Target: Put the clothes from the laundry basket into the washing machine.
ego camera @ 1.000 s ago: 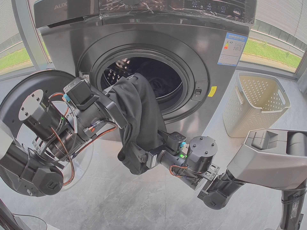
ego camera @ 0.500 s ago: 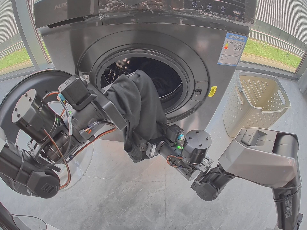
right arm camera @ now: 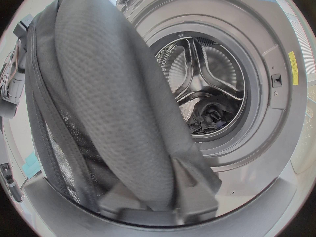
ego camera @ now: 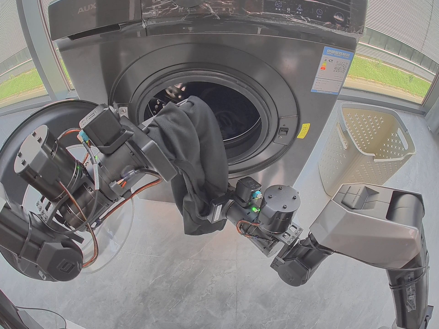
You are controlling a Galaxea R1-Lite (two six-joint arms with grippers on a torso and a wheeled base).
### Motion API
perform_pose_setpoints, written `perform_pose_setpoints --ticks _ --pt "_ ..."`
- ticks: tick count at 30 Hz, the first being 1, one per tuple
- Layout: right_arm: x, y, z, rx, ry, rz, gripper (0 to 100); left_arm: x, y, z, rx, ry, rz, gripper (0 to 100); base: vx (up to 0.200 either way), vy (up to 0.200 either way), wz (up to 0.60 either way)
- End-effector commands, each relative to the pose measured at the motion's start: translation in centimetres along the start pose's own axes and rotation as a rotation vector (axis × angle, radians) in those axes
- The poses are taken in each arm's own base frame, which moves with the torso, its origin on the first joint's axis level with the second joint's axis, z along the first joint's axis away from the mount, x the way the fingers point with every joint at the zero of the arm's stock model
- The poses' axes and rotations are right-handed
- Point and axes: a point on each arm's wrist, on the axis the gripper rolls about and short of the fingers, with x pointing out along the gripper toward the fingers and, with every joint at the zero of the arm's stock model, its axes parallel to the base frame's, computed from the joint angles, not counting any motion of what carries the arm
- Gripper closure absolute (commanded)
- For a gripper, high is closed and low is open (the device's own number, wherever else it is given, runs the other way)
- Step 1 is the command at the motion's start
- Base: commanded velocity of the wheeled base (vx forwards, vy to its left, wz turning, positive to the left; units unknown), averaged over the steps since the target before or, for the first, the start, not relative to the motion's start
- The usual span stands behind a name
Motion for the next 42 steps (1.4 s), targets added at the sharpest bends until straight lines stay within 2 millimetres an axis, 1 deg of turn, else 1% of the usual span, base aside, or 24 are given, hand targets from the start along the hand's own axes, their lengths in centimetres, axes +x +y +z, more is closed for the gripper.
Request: perform_pose_setpoints --ticks 1,3,5,6,7,8,12,15,20,21,23,24,25,27,36,37,40,42 --pt "-0.7 -0.8 2.1 -0.001 -0.023 -0.021 100 -0.4 1.7 -0.8 0.013 0.037 0.055 100 0.000 0.000 0.00" --pt "-1.0 -1.8 2.9 -0.004 -0.033 -0.046 100 -0.6 2.9 -1.7 0.017 0.066 0.094 100 0.000 0.000 0.00" --pt "-1.3 -2.9 4.2 -0.006 -0.057 -0.072 100 -0.9 4.1 -2.6 0.021 0.096 0.132 100 0.000 0.000 0.00" --pt "-1.4 -3.2 4.9 -0.005 -0.071 -0.080 100 -1.0 4.4 -2.9 0.020 0.105 0.141 100 0.000 0.000 0.00" --pt "-1.4 -3.3 5.1 -0.005 -0.074 -0.082 100 -1.0 4.5 -2.9 0.020 0.107 0.142 100 0.000 0.000 0.00" --pt "-1.7 -3.6 6.2 -0.006 -0.097 -0.089 100 -1.1 4.8 -3.5 0.016 0.125 0.151 100 0.000 0.000 0.00" --pt "-2.1 -3.4 8.2 -0.004 -0.139 -0.085 100 -1.7 5.0 -4.9 0.002 0.178 0.162 100 0.000 0.000 0.00" --pt "-2.5 -2.9 9.1 -0.001 -0.155 -0.073 100 -2.4 5.0 -6.5 -0.013 0.238 0.165 100 0.000 0.000 0.00" --pt "-2.9 -1.9 10.6 0.006 -0.187 -0.049 100 -3.2 5.2 -8.6 -0.016 0.316 0.175 100 0.000 0.000 0.00" --pt "-3.0 -1.8 10.7 0.007 -0.190 -0.048 100 -3.4 5.3 -8.8 -0.013 0.324 0.175 100 0.000 0.000 0.00" --pt "-3.1 -1.5 10.8 0.009 -0.191 -0.038 100 -3.8 5.3 -9.7 -0.002 0.360 0.174 100 0.000 0.000 0.00" --pt "-3.1 -1.5 10.8 0.009 -0.191 -0.040 100 -3.8 5.3 -9.8 -0.003 0.362 0.174 100 0.000 0.000 0.00" --pt "-3.2 -1.2 10.9 0.011 -0.190 -0.031 100 -3.9 5.3 -10.4 -0.004 0.383 0.165 100 0.000 0.000 0.00" --pt "-3.4 -1.0 10.7 0.011 -0.179 -0.026 100 -4.1 5.3 -10.8 -0.009 0.400 0.151 100 0.000 0.000 0.00" --pt "-3.5 -0.6 10.4 0.013 -0.171 -0.017 100 -4.6 5.1 -11.0 -0.019 0.421 0.123 100 0.000 0.000 0.00" --pt "-3.5 -0.6 10.5 0.014 -0.173 -0.018 100 -4.6 5.1 -11.1 -0.019 0.424 0.120 0 0.000 0.000 0.00" --pt "-3.5 -0.6 10.5 0.014 -0.175 -0.016 100 -4.9 5.0 -11.3 -0.023 0.437 0.115 0 0.000 0.000 0.00" --pt "-3.5 -0.6 10.6 0.014 -0.177 -0.016 100 -5.7 4.6 -11.9 -0.044 0.480 0.105 0 0.000 0.000 0.00"
